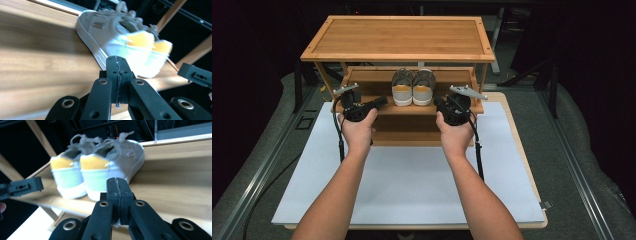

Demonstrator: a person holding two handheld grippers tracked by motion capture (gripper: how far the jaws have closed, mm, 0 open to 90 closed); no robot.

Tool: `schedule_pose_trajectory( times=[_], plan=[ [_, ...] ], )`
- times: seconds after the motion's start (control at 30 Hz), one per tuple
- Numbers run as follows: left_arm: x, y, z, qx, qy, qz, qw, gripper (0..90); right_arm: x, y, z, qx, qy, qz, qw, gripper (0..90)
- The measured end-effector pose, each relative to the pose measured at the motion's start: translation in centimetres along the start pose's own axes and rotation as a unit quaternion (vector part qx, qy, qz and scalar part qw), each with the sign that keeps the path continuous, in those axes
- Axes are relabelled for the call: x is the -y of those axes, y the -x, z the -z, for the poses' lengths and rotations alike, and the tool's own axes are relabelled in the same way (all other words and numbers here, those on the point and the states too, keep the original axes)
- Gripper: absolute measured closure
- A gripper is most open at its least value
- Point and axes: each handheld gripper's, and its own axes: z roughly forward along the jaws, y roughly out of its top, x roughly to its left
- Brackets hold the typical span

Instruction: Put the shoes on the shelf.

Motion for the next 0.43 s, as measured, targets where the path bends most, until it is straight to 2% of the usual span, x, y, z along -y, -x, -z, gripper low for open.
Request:
schedule_pose_trajectory(
  times=[0.13,0.2,0.27,0.37,0.43],
  plan=[
    [1.1,0.4,1.5,0.016,-0.001,-0.018,0.9997,89.9,1.1,0.1,1.2,-0.007,0.0,0.005,1.0,90.0],
    [1.7,0.4,2.0,0.017,-0.004,-0.029,0.9994,89.9,1.7,0.2,1.7,-0.013,-0.009,0.003,0.9999,90.0],
    [2.4,0.2,2.5,0.017,-0.01,-0.042,0.9989,89.8,2.3,0.2,2.0,-0.01,-0.007,0.015,0.9998,90.0],
    [3.3,-0.4,3.2,0.02,-0.016,-0.034,0.9991,89.8,3.4,0.3,2.4,-0.01,-0.018,0.027,0.9994,88.4],
    [4.1,-0.9,3.7,0.016,-0.023,-0.037,0.9989,89.4,4.2,0.5,2.7,-0.015,-0.019,0.028,0.9993,79.6]
  ],
)
